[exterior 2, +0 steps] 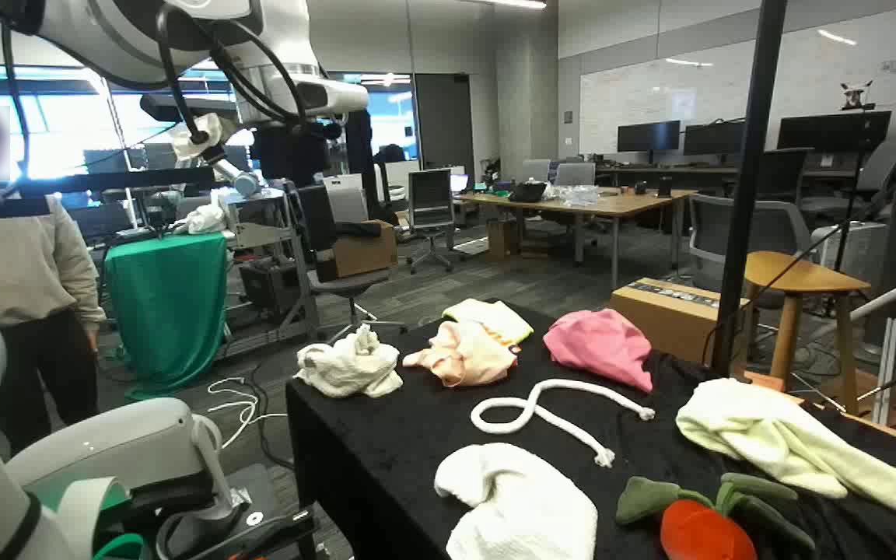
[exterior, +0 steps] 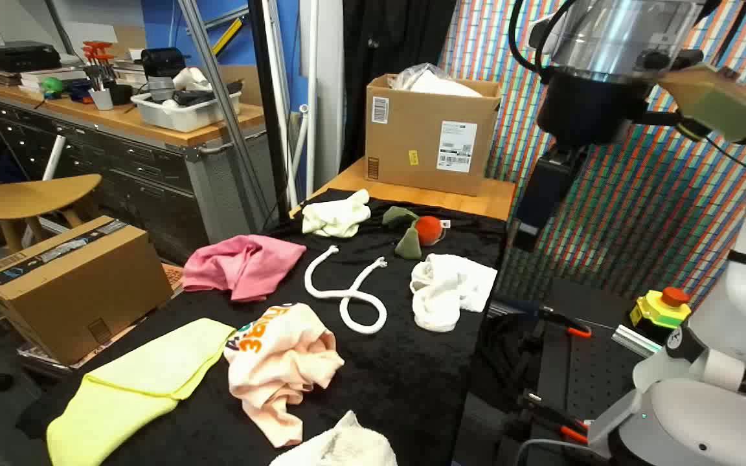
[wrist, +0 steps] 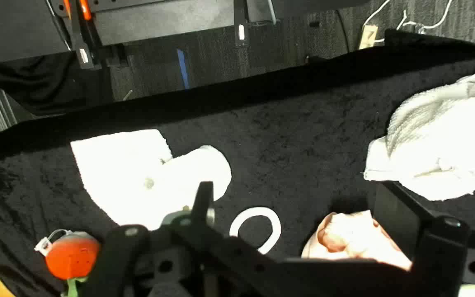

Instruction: Put the towels and the turnip plushie on the peach shirt

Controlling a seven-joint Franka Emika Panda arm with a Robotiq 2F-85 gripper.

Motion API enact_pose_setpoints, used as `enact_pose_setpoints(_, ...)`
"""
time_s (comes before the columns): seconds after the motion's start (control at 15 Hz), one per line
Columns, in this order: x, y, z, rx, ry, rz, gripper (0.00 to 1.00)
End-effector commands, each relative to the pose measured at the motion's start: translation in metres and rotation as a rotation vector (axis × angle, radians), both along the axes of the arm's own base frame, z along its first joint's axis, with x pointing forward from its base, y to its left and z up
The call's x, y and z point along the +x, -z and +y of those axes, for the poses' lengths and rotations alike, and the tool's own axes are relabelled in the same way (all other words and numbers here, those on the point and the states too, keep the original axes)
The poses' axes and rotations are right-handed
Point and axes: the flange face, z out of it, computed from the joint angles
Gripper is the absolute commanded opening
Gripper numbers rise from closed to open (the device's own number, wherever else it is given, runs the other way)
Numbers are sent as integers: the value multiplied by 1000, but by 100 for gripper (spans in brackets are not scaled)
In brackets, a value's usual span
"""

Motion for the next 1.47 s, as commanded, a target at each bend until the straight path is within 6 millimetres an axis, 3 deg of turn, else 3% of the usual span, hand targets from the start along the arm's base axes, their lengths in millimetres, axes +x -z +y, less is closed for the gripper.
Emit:
enact_pose_setpoints(0.0,0,-3,0,1,-1,-4,100)
enact_pose_setpoints(0.4,4,-3,-1,-14,-23,1,100)
enact_pose_setpoints(0.73,31,10,4,-81,-129,31,100)
enact_pose_setpoints(1.07,74,29,31,-108,-181,-7,100)
enact_pose_setpoints(1.4,120,63,74,-37,-207,-42,100)
